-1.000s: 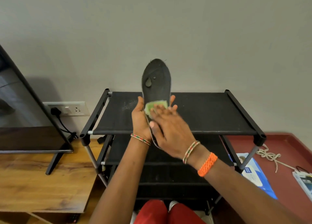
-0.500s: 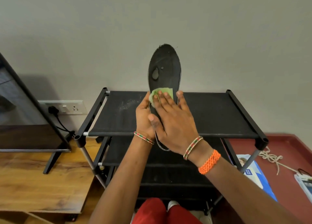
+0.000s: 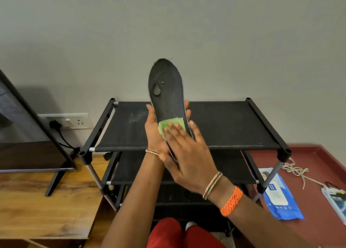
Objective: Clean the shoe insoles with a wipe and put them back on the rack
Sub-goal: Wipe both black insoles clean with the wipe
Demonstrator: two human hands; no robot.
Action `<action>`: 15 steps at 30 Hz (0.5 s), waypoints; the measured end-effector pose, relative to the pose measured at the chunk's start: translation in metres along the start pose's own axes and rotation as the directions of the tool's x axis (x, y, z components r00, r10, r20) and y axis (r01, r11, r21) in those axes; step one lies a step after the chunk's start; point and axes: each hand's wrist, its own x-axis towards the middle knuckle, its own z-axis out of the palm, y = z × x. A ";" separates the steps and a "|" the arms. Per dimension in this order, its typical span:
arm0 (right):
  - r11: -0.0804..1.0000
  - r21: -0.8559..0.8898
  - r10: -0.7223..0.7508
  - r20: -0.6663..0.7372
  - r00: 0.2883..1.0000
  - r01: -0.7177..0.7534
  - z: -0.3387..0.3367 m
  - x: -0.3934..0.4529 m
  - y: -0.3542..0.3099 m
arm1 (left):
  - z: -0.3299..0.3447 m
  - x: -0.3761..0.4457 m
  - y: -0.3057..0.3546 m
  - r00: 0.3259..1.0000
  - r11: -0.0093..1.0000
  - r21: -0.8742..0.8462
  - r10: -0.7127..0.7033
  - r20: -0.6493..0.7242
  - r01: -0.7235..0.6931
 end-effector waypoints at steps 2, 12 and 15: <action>1.000 0.017 -0.001 0.011 1.000 0.001 0.004 -0.012 -0.004 | -0.002 0.002 0.001 1.000 1.000 -0.002 0.008 -0.009 -0.008; 0.989 -0.084 0.118 -0.041 0.992 -0.121 -0.007 0.006 0.012 | 0.004 -0.011 -0.005 0.999 0.990 0.137 -0.018 -0.048 0.024; 0.999 -0.041 0.037 0.025 0.999 -0.036 0.001 -0.017 -0.002 | 0.003 -0.008 0.009 0.996 0.998 0.061 0.011 -0.084 -0.006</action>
